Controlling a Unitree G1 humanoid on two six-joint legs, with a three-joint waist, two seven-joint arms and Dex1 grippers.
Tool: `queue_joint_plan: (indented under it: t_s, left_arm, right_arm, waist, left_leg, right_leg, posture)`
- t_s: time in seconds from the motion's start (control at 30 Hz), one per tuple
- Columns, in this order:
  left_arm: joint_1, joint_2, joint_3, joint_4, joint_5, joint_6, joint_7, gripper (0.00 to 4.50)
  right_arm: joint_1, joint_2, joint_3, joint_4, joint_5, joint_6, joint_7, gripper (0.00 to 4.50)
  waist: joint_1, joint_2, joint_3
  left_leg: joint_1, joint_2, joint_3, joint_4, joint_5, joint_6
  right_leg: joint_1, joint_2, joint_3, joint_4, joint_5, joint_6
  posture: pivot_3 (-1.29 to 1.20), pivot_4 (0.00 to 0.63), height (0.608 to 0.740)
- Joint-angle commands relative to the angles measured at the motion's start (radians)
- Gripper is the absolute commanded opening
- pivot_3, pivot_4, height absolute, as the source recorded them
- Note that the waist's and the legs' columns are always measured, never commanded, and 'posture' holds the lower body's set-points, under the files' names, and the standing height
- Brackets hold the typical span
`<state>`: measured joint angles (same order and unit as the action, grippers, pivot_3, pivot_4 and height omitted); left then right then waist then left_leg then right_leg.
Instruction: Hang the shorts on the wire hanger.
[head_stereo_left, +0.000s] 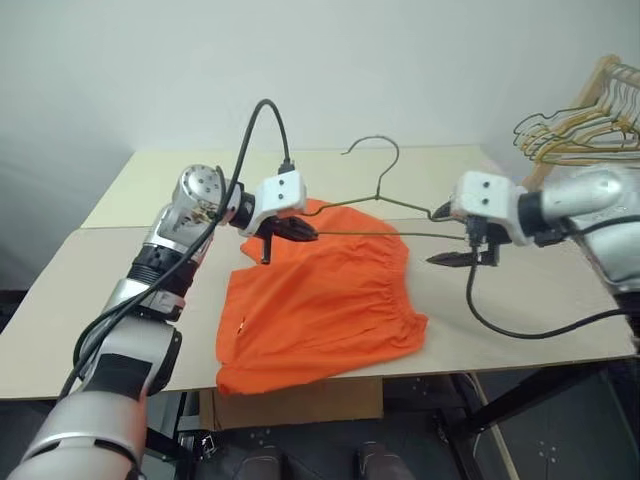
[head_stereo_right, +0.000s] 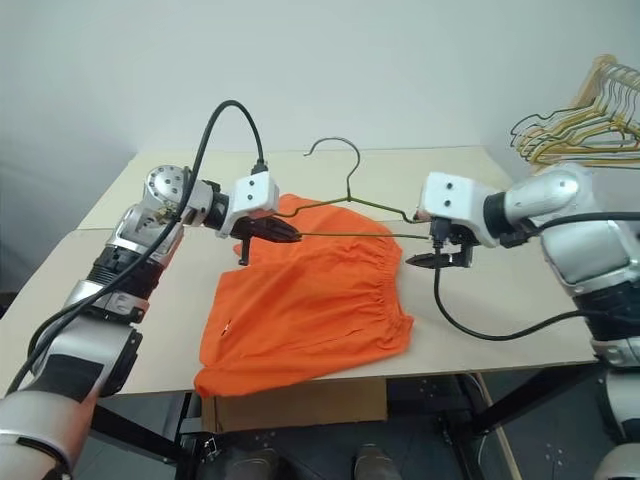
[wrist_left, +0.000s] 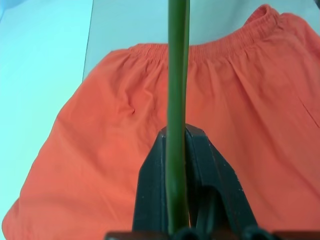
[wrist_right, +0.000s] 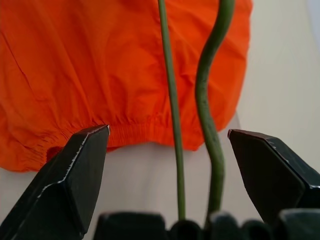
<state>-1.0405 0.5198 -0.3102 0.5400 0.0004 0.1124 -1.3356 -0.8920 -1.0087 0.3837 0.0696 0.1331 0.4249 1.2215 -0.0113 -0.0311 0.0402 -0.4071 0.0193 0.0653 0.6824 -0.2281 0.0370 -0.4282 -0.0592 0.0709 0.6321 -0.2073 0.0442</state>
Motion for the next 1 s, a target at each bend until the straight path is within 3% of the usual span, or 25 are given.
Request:
queue_joint_plan:
  t_s: [0.03,0.13,0.4,0.67,0.7,1.0]
  left_arm:
    - [-0.004,0.01,0.029,-0.042,-0.015,0.007,0.0,0.0]
    - [0.003,0.015,0.028,-0.056,-0.016,0.008,-0.004,0.0]
    - [0.011,0.012,0.028,-0.066,-0.02,0.0,-0.017,0.0]
    - [0.057,-0.033,0.122,-0.025,-0.11,-0.171,-0.01,0.0]
    - [0.048,-0.027,0.124,-0.008,-0.118,-0.149,-0.042,0.54]
    - [0.034,0.015,0.244,0.078,-0.207,-0.106,-0.04,3.39]
  right_arm:
    - [-0.062,0.018,-0.001,0.018,-0.059,0.045,0.033,4.05]
    - [-0.079,0.044,-0.002,0.034,-0.083,0.073,0.053,3.17]
    - [-0.058,0.064,-0.024,-0.002,-0.106,0.097,0.088,0.2]
    - [0.068,0.023,-0.109,-0.116,-0.066,0.173,0.077,0.09]
    - [0.098,0.014,-0.135,-0.144,-0.048,0.205,0.07,0.0]
    - [0.631,-0.057,-0.549,-0.379,0.131,0.622,-0.072,0.0]
  waist:
    - [0.011,0.0,0.0]
    - [0.025,0.0,0.0]
    - [0.05,0.0,0.0]
    - [0.056,0.0,0.0]
    - [0.058,0.0,0.0]
    - [0.077,0.0,0.0]
  left_leg:
    - [-0.001,0.0,0.0,0.0,0.0,0.0]
    - [-0.004,0.0,0.0,0.0,0.0,0.0]
    - [-0.01,-0.001,0.0,0.002,0.0,0.0]
    - [-0.01,-0.001,0.0,0.002,0.0,0.0]
    - [-0.01,0.0,0.0,0.002,0.0,0.0]
    - [-0.014,0.0,-0.001,0.008,0.0,0.0]
  right_leg:
    - [-0.001,0.0,-0.001,0.0,0.0,0.0]
    - [-0.003,0.0,-0.001,-0.001,0.0,0.0]
    - [-0.008,-0.001,-0.001,0.001,0.0,0.0]
    - [-0.008,-0.001,-0.001,0.001,0.0,0.0]
    - [-0.008,-0.001,-0.001,0.001,0.0,0.0]
    - [-0.008,0.0,-0.003,0.001,0.001,0.001]
  posture:
    - [0.09,0.0,0.74]
    - [0.09,0.0,0.74]
    - [0.08,0.0,0.74]
    - [0.07,0.0,0.74]
    - [0.07,0.0,0.74]
    - [0.07,0.0,0.74]
